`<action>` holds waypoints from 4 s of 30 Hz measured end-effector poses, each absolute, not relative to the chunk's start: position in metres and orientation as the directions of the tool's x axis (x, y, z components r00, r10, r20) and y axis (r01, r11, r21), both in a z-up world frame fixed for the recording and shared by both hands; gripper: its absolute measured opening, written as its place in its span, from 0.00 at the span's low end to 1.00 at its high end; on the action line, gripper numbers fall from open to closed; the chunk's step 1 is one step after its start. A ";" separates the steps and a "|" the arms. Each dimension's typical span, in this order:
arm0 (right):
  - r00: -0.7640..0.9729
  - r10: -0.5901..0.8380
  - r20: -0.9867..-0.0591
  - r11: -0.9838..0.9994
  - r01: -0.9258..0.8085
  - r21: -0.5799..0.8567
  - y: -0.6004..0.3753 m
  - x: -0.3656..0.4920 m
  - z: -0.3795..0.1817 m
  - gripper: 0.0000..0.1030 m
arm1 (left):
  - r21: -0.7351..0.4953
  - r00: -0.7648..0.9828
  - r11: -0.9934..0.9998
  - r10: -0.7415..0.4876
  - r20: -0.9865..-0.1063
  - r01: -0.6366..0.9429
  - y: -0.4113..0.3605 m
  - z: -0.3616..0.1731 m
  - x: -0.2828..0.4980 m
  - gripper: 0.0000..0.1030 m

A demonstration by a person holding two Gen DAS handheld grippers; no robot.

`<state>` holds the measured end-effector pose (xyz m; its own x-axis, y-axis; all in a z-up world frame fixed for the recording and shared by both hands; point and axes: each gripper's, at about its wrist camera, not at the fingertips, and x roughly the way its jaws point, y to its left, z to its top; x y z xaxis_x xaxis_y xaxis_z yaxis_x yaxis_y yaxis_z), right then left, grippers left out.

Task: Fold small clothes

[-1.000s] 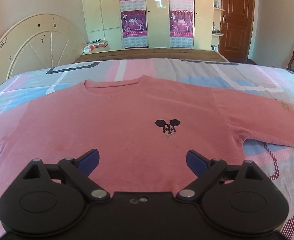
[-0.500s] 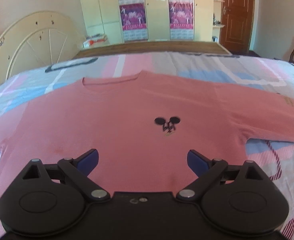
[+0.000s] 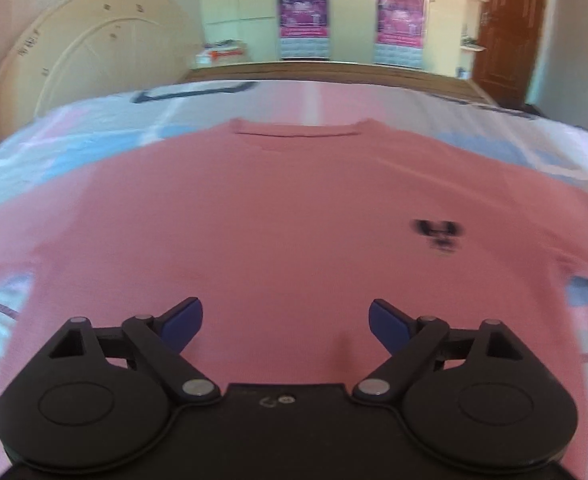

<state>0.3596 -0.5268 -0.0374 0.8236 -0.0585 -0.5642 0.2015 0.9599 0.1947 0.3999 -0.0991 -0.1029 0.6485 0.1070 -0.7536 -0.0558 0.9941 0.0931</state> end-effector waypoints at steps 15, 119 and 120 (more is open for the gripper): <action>0.755 0.246 -0.608 0.968 -0.226 0.111 -0.241 0.395 -0.072 0.07 | -0.041 0.648 0.996 0.022 -0.762 -0.082 0.038 -0.101 0.405 0.88; 0.692 0.034 -0.721 0.998 0.021 0.067 -0.363 0.508 -0.098 0.08 | -0.161 0.758 0.986 -0.082 -0.647 -0.030 0.057 -0.136 0.503 0.20; 0.691 0.038 -0.722 0.997 0.018 0.069 -0.363 0.509 -0.098 0.08 | -0.161 0.768 0.987 -0.081 -0.635 -0.029 0.056 -0.130 0.500 0.20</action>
<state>0.5091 -0.3627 -0.0979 0.6908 0.0378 -0.7220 0.0177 0.9974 0.0692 0.4998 0.0562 -0.1300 0.7679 -0.0815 -0.6354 -0.0286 0.9865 -0.1611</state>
